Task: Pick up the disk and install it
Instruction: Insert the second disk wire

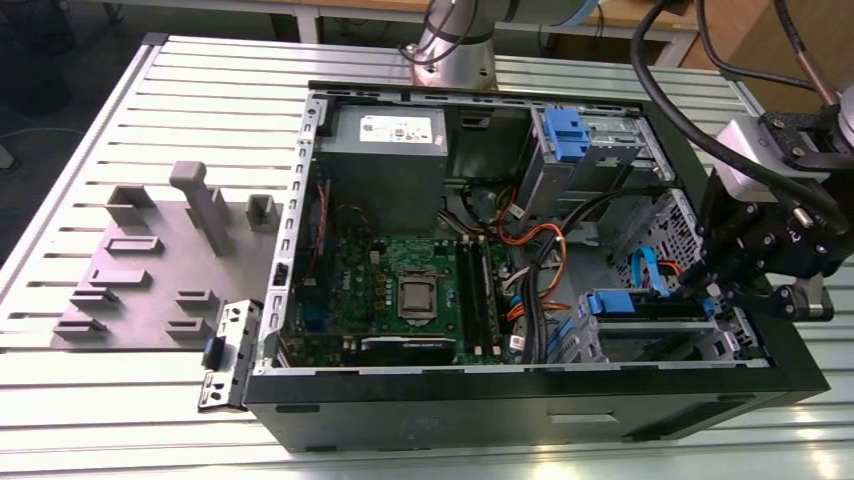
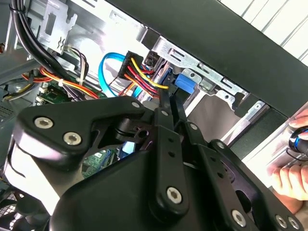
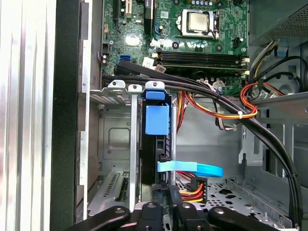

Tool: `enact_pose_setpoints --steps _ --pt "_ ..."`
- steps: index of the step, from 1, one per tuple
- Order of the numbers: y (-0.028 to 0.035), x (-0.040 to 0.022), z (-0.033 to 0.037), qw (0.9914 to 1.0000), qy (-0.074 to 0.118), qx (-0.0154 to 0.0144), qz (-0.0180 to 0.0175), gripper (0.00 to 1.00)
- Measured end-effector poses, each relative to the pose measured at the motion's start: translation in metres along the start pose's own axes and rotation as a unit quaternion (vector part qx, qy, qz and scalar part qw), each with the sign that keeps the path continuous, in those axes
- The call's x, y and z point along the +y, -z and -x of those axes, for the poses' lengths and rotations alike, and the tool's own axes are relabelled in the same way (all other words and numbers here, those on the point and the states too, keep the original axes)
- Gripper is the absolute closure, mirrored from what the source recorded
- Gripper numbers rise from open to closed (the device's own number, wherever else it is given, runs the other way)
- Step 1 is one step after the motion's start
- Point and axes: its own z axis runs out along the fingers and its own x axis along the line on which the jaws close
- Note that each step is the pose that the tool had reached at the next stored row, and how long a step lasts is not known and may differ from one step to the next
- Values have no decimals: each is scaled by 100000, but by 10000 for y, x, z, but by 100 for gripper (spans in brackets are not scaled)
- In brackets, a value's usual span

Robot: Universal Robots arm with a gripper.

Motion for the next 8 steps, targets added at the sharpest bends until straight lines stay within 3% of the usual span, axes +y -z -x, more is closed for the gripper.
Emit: enact_pose_setpoints --steps 2,3,8 --pt "0 0 0 100000 0 12 2 83" --pt "0 0 0 100000 2 17 1 76" --pt "-35 -1 -2 100000 2 40 4 76"
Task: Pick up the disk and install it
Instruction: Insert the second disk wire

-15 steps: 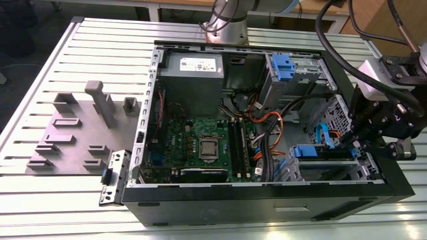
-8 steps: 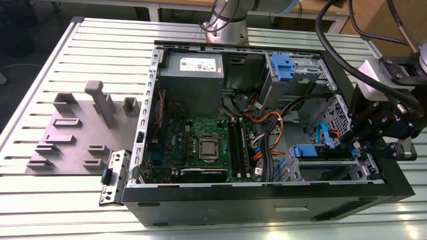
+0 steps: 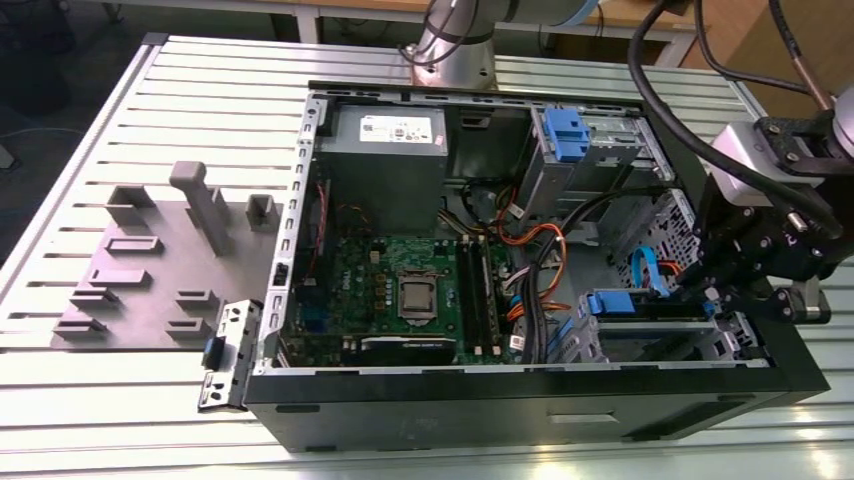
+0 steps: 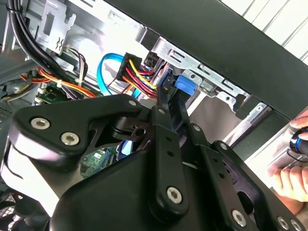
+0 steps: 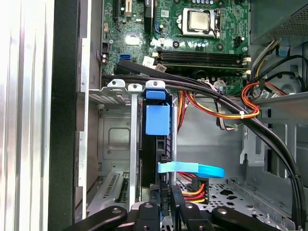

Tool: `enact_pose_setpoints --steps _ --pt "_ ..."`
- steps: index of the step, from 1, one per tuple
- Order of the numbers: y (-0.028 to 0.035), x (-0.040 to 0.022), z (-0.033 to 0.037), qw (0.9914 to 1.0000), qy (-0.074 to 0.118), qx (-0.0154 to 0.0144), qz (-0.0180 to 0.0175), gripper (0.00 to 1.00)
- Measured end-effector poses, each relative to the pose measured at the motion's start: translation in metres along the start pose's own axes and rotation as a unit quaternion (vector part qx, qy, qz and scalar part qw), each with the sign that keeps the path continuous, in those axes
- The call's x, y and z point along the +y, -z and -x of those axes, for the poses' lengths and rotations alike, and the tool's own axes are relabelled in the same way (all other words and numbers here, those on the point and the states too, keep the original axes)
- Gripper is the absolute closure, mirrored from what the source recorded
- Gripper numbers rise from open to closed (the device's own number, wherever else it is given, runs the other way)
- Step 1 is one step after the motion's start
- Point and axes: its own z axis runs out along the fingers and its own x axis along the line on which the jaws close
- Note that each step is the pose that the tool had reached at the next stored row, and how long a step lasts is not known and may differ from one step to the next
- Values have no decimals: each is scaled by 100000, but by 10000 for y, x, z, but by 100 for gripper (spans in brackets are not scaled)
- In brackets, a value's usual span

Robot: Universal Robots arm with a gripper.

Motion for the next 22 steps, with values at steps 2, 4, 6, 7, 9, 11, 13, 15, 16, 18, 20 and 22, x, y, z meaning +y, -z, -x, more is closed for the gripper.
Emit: enact_pose_setpoints --steps 2,4,6,7,9,11,13,15,16,18,20,22 --pt "-1 -1 0 100000 -3 4 -1 76" --pt "-4 -9 4 100000 3 -15 0 76" --pt "-7 -16 7 100000 0 -14 -2 76" --pt "-9 -16 7 100000 -4 -13 -3 76" --pt "-13 -17 8 100000 -4 -1 -3 76" --pt "-18 -17 8 100000 0 -5 -2 76" --pt "-20 -18 7 100000 0 -5 -4 76" --pt "-20 -18 7 100000 0 -1 -3 76" --pt "-21 -17 7 100000 -1 -3 -2 76" --pt "-21 -17 7 100000 -1 -7 -2 76" --pt "-22 -18 7 100000 0 -5 -1 78" --pt "-22 -18 7 100000 1 -3 -3 84"
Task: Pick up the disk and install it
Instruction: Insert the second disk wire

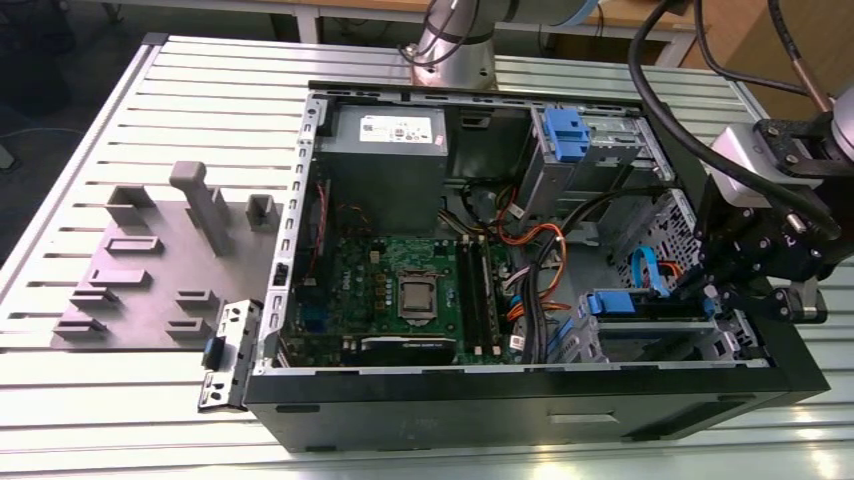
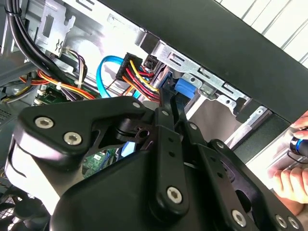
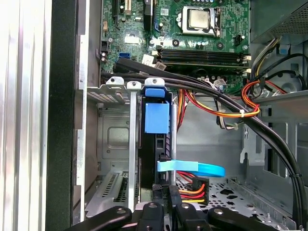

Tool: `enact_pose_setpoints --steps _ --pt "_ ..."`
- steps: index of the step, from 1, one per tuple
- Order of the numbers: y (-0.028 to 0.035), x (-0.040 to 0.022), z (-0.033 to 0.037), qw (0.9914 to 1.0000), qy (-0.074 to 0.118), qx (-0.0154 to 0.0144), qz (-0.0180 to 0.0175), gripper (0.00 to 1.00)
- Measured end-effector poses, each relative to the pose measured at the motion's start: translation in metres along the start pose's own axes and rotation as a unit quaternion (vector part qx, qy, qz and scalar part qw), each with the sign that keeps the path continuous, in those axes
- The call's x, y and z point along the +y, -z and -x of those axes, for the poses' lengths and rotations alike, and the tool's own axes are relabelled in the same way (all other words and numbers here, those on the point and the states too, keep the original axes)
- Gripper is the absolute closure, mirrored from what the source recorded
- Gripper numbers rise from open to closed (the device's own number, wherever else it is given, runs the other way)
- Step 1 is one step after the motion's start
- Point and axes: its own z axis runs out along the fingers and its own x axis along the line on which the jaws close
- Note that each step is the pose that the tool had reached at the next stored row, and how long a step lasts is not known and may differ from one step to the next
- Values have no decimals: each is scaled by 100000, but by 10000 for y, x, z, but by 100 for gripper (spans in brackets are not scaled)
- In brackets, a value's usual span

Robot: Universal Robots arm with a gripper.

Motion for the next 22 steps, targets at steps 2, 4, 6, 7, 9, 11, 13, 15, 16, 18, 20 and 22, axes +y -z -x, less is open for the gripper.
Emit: enact_pose_setpoints --steps 2,4,6,7,9,11,13,15,16,18,20,22 --pt "-1 0 0 100000 0 -2 1 84" --pt "-1 0 0 100000 -1 -5 0 84" --pt "-1 0 0 100000 -1 -3 -1 84" --pt "4 0 0 100000 -1 -15 1 84" --pt "18 1 1 100000 -2 -19 1 84" --pt "20 2 2 100000 -17 -17 -4 84" --pt "22 26 2 100000 -134 -8 -37 84" --pt "20 48 1 100000 -259 -39 -58 84" --pt "20 48 1 99999 -337 -37 -66 84" --pt "20 48 -3 99998 -605 -45 -83 84" --pt "20 58 -5 99997 -808 -61 -98 84" --pt "20 75 -7 99996 -893 -63 -106 84"
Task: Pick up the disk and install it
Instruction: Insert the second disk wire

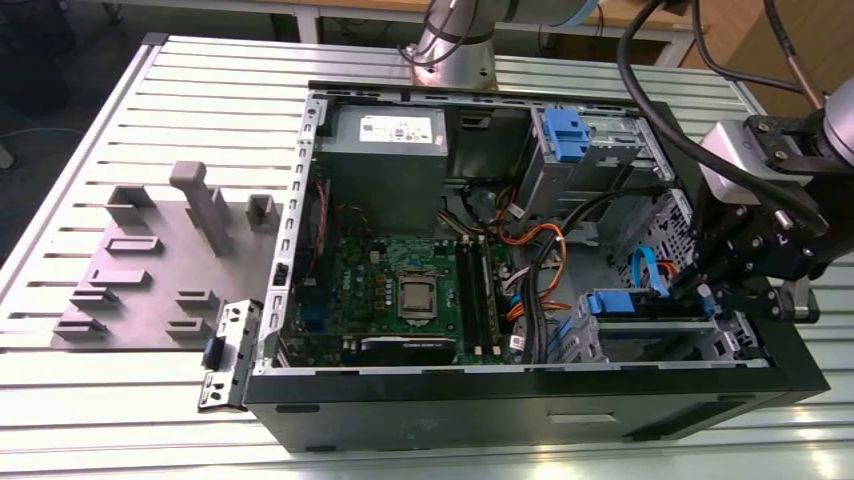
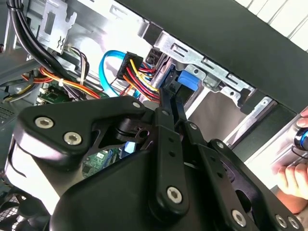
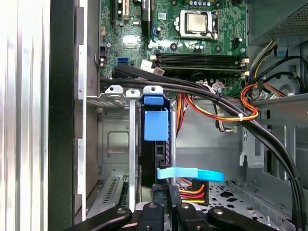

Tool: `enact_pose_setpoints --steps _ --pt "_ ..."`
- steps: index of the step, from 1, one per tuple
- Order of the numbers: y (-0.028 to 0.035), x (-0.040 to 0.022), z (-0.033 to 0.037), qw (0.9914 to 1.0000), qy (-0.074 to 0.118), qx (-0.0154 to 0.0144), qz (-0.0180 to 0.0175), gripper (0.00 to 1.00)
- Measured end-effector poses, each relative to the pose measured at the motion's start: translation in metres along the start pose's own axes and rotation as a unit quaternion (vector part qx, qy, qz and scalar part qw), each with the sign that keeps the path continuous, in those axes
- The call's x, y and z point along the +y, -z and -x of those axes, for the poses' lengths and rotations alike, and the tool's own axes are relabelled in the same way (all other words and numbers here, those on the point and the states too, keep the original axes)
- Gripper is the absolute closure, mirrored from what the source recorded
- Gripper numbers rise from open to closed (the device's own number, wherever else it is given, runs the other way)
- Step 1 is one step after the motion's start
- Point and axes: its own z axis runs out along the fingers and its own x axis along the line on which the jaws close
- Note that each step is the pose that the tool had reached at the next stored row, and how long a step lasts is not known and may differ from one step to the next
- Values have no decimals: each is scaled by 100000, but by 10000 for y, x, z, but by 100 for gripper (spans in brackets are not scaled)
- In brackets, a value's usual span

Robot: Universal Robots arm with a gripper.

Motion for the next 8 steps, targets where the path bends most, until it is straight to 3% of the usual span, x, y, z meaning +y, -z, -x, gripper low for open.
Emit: enact_pose_setpoints --steps 8 --pt "-14 3 -8 99999 -386 -4 -28 84"
